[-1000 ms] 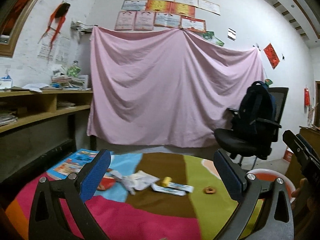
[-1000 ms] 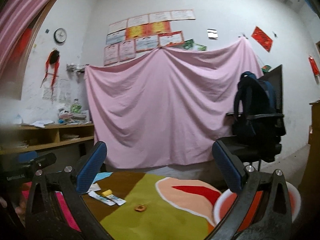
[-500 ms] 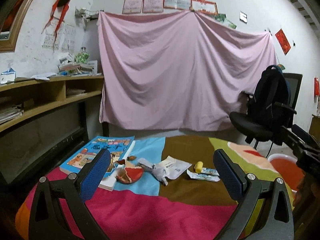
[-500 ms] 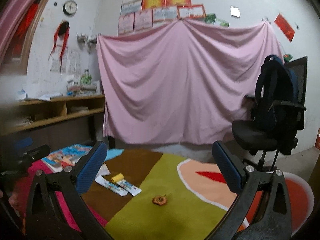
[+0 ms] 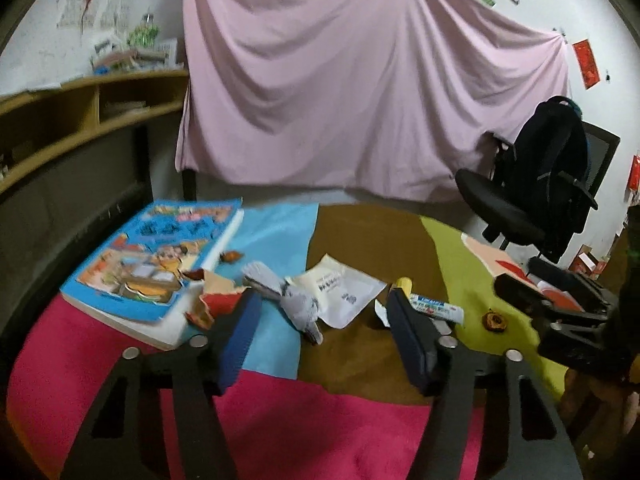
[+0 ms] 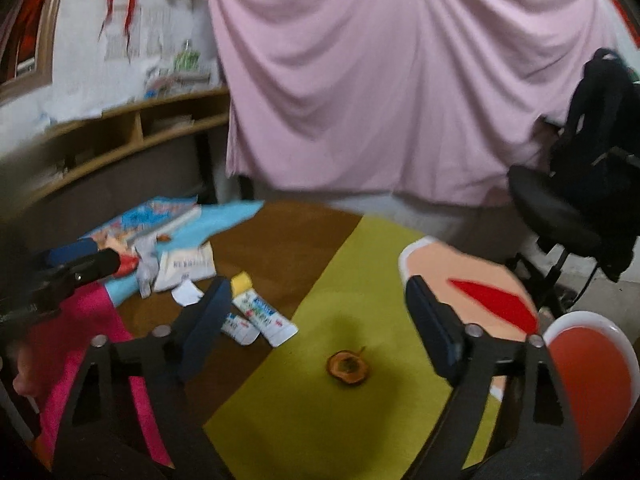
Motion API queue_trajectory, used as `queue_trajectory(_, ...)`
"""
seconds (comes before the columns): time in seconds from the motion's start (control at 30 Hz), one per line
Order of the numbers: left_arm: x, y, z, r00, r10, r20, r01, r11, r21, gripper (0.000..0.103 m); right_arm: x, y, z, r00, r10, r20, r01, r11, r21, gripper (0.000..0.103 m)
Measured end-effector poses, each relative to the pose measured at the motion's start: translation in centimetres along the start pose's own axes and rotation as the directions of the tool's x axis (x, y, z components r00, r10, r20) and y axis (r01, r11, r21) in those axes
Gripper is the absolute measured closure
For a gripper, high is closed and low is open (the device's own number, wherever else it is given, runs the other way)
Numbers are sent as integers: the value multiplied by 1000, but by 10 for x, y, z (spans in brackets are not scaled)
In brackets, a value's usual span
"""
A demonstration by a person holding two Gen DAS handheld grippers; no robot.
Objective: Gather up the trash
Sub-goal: 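Grasp the white DIKANG packet with the right gripper while the left grasps grey crumpled tissue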
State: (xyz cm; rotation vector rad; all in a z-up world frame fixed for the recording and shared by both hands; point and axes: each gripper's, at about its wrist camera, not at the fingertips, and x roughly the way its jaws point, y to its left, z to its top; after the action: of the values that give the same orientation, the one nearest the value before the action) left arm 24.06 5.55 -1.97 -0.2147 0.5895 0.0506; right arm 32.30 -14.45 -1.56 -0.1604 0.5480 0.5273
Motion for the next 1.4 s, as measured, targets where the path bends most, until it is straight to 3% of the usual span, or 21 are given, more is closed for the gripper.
queue_trajectory(0.07, 9, 0, 1, 999, 2, -35, -3, 1000, -10, 56, 15, 1, 0, 999, 16, -52, -16, 1000, 1, 6)
queue_trajectory(0.27, 27, 2, 3, 994, 14, -106, -18, 999, -36, 65, 47, 5, 1, 984, 91, -154, -91, 996, 5, 20)
queue_trajectory(0.4, 38, 5, 4, 988, 22, -152, -32, 998, -62, 71, 61, 13, 1, 969, 132, -211, -138, 990, -14, 23)
queue_trajectory(0.57, 40, 13, 4, 985, 23, -169, -40, 994, -98, 87, 73, 22, -5, 948, 154, -279, -173, 984, -42, 31)
queue_trajectory(0.67, 38, 16, 5, 984, 15, -175, -36, 993, -114, 88, 71, 20, -5, 945, 159, -286, -177, 984, -37, 42)
queue_trajectory(0.9, 34, 16, 6, 984, 6, -177, -29, 991, -128, 91, 71, 11, -12, 922, 201, -331, -210, 978, 9, 44)
queue_trajectory(1.27, 11, -1, 0, 991, -24, -134, 13, 996, -86, 93, 54, 13, -18, 928, 184, -325, -196, 981, -3, 54)
queue_trajectory(1.33, 6, -5, -1, 992, -33, -125, 23, 997, -74, 93, 46, 10, -20, 924, 208, -321, -213, 977, 20, 54)
queue_trajectory(1.4, 1, -10, -1, 992, -41, -115, 34, 997, -66, 93, 36, 4, -22, 907, 291, -305, -272, 957, 103, 54)
